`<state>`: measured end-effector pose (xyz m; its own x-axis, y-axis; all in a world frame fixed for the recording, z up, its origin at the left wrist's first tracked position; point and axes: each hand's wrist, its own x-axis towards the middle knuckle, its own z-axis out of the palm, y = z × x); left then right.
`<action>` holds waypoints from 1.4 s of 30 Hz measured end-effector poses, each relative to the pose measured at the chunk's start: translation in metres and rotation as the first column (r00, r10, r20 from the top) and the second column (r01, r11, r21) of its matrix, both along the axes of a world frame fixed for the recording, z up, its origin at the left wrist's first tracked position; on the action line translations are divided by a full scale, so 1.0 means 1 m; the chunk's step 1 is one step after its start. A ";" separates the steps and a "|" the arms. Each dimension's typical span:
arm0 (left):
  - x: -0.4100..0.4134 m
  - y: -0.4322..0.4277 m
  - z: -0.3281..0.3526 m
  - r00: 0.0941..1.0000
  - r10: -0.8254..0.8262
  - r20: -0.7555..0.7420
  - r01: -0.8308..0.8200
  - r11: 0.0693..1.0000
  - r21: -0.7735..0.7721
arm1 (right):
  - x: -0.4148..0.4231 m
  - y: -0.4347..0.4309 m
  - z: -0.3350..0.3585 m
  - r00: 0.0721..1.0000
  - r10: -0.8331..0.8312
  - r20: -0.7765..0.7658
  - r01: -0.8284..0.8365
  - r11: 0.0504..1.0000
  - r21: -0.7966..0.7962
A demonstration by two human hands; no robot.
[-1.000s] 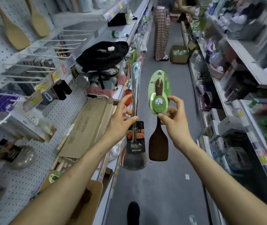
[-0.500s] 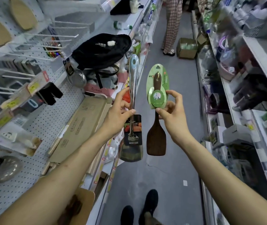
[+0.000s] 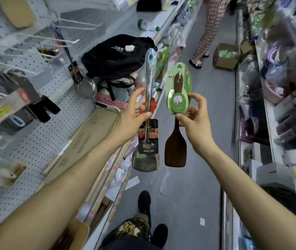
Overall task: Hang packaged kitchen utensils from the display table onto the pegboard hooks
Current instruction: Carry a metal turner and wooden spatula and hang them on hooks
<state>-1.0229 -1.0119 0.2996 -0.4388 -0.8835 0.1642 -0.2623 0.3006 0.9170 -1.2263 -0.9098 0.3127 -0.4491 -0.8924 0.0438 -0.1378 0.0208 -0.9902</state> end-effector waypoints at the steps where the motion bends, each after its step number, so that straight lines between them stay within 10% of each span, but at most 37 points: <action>1: -0.005 -0.011 -0.003 1.000 0.004 -0.007 -0.004 1.000 -0.010 | -0.005 -0.011 -0.002 1.000 0.002 0.001 -0.002 1.000 -0.001; 21: -0.026 -0.203 0.046 0.975 0.210 -0.078 -0.218 0.968 -0.125 | -0.040 -0.262 0.039 0.943 0.327 -0.060 -0.332 0.913 -0.239; 42: 0.103 -0.040 0.176 0.445 0.848 -0.289 -0.890 0.381 -0.251 | 0.148 -0.308 0.158 0.352 0.930 -0.104 -0.806 0.245 -0.540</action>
<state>-0.9204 -1.0520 0.4751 0.5742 -0.6482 0.5002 -0.4785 0.2301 0.8474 -1.0780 -1.2182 0.4703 0.5398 -0.6240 0.5650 0.4066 -0.3944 -0.8241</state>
